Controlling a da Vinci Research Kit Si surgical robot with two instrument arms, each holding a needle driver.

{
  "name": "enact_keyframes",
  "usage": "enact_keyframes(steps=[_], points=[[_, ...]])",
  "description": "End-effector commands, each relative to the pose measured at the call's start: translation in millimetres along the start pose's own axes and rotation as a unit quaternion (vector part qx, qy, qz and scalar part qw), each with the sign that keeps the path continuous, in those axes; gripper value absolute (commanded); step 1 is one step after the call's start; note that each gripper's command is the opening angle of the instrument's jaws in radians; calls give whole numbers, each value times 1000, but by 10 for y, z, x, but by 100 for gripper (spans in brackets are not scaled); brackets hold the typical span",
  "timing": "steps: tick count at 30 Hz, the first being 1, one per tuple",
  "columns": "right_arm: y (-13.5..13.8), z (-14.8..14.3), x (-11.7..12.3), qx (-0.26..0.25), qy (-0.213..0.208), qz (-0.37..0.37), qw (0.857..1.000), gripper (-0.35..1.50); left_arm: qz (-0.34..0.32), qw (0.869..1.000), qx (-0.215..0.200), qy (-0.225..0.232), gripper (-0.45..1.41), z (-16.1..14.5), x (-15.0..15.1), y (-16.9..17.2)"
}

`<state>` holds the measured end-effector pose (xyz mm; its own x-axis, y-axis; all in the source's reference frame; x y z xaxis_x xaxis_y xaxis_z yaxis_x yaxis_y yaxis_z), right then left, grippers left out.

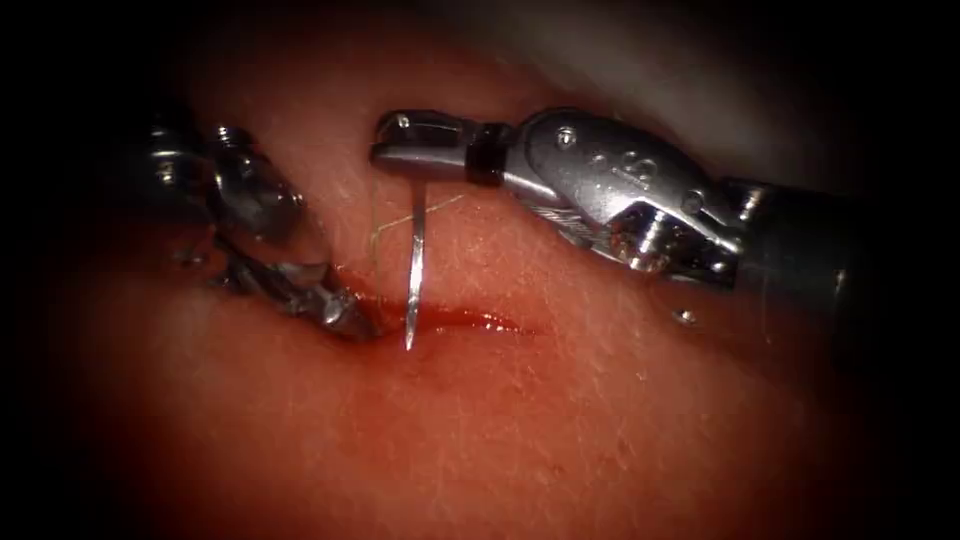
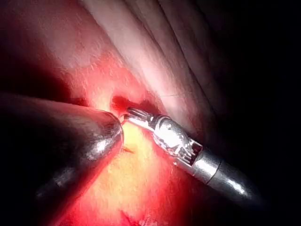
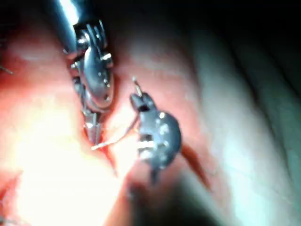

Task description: Wound Closure

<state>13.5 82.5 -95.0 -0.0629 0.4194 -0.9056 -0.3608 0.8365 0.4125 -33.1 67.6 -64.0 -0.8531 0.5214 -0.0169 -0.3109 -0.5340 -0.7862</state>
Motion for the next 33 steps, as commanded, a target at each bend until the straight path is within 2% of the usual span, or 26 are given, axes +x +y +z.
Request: enact_keyframes(steps=[1,13,16,20,29,33], points=[[6,8,-3,-5,0,-7,1000,-35,1,1000,-1,3,11,6,4,-1],[2,19,-19,-16,-5,-28,999,-35,7,1000,-5,13,11,-3,3,4],[-9,18,-26,-14,-10,-32,999,-35,11,1000,-3,28,10,-22,1,5],[-13,18,-26,-14,-10,-32,999,-35,11,999,12,41,8,-43,5,10],[-11,18,-22,-22,-7,-27,999,-35,4,999,8,47,6,-46,14,32],[-7,21,-11,-28,1,-18,999,-35,6,999,9,49,3,-43,-2,46]])
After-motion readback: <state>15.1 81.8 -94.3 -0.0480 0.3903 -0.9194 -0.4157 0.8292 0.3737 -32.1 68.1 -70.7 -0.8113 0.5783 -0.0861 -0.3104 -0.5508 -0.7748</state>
